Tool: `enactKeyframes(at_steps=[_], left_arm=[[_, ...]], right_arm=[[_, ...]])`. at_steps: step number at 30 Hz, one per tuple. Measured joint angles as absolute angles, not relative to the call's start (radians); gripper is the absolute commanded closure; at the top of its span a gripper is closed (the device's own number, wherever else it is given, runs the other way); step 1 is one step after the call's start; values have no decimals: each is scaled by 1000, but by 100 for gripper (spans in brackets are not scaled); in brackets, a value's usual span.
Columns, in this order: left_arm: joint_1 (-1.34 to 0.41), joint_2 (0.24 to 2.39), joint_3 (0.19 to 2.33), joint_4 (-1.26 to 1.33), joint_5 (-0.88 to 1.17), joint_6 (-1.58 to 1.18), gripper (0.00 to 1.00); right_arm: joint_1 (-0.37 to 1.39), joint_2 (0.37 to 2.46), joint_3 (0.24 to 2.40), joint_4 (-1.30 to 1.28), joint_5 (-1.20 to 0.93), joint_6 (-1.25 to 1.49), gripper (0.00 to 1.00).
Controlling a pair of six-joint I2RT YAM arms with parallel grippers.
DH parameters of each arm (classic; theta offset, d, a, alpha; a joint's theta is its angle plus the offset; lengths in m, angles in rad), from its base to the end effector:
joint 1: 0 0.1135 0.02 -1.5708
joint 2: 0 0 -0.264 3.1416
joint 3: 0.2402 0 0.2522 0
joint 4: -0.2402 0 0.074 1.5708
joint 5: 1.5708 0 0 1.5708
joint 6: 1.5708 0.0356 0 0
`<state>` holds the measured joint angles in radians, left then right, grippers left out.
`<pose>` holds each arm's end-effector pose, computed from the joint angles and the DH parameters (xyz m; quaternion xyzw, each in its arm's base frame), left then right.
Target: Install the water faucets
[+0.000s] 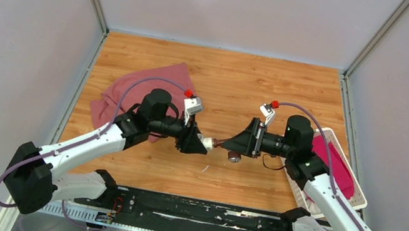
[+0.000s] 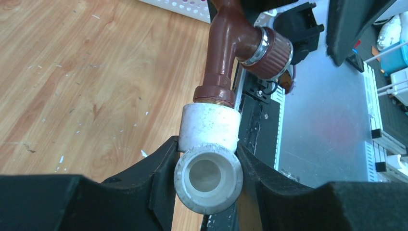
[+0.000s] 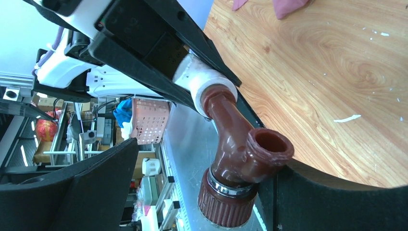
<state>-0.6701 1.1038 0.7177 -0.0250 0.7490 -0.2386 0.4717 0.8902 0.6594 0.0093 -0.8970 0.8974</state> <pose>0.1749 -0.1695 0.2726 0.3625 0.7176 -0.4988 0.3239 0.1655 0.1156 0.2999 -0.1161 0.7450 0.6182 0.2219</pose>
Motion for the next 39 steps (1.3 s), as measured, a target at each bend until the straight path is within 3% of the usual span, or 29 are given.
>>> enactKeyframes(at_steps=[22, 39], left_arm=[[-663, 1105, 707, 37, 665, -292, 100], [-662, 1107, 692, 20, 717, -280, 100]], right_arm=[[474, 841, 609, 19, -916, 948, 9], [477, 998, 759, 44, -916, 923, 10]])
